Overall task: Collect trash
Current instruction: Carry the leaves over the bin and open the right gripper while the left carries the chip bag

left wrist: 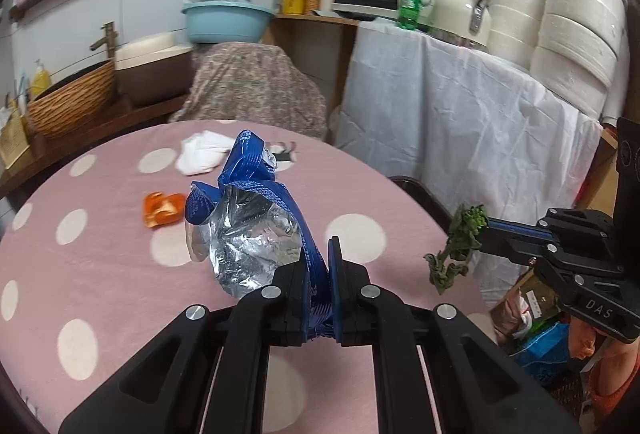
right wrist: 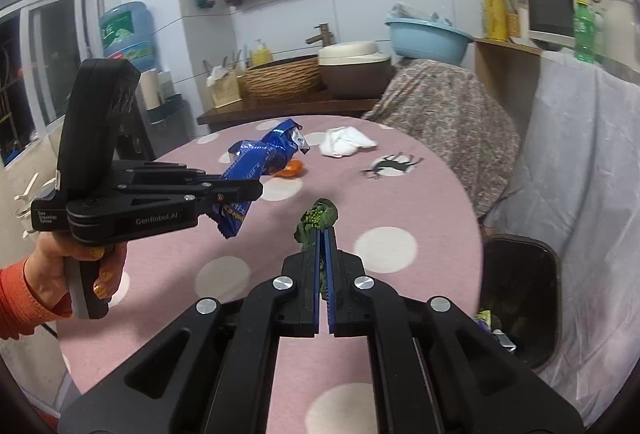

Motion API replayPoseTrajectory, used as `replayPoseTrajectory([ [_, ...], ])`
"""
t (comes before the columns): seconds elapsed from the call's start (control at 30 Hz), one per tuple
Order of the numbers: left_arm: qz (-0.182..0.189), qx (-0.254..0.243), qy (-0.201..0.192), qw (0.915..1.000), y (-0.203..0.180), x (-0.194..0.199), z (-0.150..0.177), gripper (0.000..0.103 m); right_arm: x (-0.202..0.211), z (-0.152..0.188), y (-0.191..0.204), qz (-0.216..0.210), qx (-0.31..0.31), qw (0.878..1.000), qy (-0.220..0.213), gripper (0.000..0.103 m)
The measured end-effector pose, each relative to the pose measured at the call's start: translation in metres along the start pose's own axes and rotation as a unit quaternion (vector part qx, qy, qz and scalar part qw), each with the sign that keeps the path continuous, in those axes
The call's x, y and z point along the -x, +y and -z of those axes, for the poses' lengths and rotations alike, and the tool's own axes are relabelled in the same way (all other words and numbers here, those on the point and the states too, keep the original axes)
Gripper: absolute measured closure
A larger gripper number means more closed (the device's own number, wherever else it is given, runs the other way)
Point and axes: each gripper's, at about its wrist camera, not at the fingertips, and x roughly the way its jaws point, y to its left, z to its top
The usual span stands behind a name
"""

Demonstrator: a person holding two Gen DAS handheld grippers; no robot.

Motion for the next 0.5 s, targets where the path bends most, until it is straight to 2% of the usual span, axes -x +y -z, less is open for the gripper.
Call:
replayPoseTrajectory([
  [0.27, 0.045, -0.036, 0.013, 0.9982, -0.058, -0.044, -0.019, 0.094, 0.015, 0.013, -0.069, 0.065, -0.042, 0.997, 0.000, 0.100],
  [0.5, 0.083, -0.064, 0.035, 0.9939, -0.109, -0.086, -0.039, 0.094, 0.014, 0.027, -0.146, 0.118, -0.099, 0.988, 0.014, 0.100],
])
